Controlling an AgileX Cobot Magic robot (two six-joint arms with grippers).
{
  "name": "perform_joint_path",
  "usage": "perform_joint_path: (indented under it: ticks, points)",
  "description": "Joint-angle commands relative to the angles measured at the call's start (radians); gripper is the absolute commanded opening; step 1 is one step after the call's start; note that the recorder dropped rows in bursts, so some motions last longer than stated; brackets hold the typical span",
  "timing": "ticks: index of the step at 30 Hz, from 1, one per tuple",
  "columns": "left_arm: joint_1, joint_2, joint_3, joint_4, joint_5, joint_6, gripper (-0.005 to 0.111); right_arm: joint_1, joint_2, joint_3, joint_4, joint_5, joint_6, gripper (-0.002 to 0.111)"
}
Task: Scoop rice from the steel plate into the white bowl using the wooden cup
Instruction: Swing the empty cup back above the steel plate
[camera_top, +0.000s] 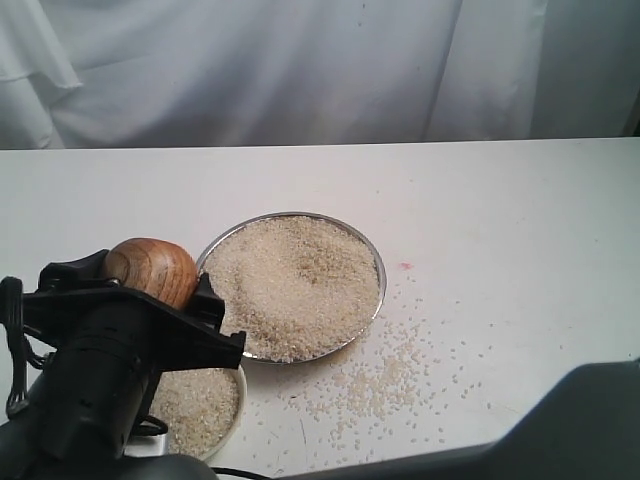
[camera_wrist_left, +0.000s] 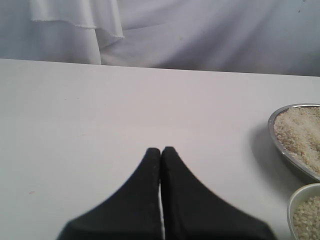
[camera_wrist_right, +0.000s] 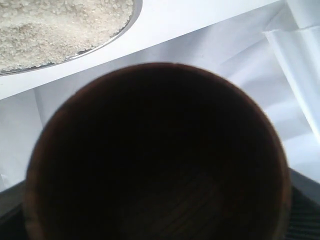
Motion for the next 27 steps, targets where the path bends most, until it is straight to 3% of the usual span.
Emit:
perform_joint_path:
  ticks: [1,11,27]
  points:
    - [0.002,-0.004,0.005,-0.002,-0.015,0.0,0.0,0.005,-0.016,0.003,-0.017,0.014,0.049,0.0]
    - [0.002,-0.004,0.005,-0.002,-0.015,0.0,0.0,-0.087,-0.089,0.003,0.322,0.001,0.047,0.0]
    - [0.002,-0.004,0.005,-0.002,-0.015,0.0,0.0,-0.539,-0.18,0.003,0.89,-0.435,-0.325,0.0]
